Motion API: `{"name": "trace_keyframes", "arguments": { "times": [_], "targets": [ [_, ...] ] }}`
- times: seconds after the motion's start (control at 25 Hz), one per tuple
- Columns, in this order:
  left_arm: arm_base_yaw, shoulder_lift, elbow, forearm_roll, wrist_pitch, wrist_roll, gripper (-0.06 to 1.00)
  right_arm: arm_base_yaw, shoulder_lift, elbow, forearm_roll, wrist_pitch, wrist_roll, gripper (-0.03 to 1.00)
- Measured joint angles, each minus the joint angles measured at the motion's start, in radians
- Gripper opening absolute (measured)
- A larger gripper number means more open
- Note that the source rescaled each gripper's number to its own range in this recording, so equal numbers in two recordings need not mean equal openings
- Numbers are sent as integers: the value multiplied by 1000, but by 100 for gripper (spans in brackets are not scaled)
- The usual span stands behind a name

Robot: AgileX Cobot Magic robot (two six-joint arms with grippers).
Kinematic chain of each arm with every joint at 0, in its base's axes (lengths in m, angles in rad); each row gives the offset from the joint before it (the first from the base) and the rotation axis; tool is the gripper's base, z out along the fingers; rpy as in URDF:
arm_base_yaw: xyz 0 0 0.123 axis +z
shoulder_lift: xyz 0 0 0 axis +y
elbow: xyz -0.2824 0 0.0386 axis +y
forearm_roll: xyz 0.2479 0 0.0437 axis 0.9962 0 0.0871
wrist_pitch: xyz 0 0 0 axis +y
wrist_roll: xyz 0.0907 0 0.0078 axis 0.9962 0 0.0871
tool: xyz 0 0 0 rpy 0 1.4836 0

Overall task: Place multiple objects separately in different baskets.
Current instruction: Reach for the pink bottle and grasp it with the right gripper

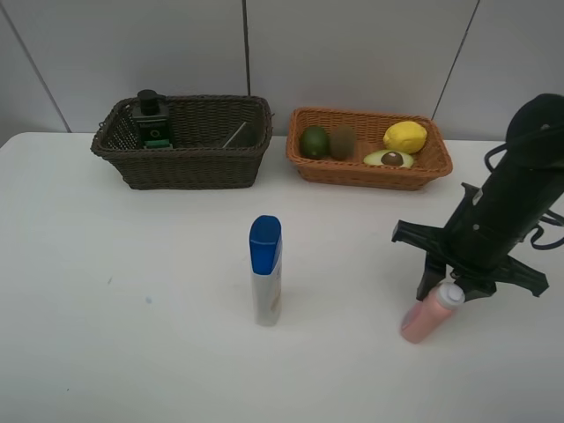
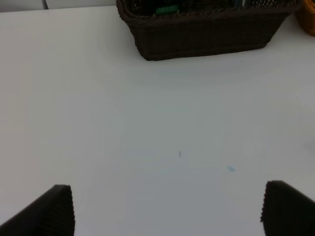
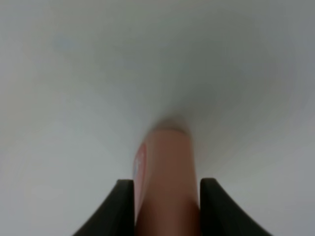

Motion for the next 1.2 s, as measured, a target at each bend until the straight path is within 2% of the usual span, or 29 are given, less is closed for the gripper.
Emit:
{"name": "trace_keyframes", "arguments": {
  "times": [0.4, 1.0, 1.2],
  "targets": [
    [0, 0, 0, 0, 0, 0, 100, 0, 0, 0, -2, 50, 0, 0],
    [0, 0, 0, 0, 0, 0, 100, 0, 0, -1, -3, 54, -22, 0],
    [0, 0, 0, 0, 0, 0, 100, 0, 0, -44, 6, 84, -41, 0]
  ]
}}
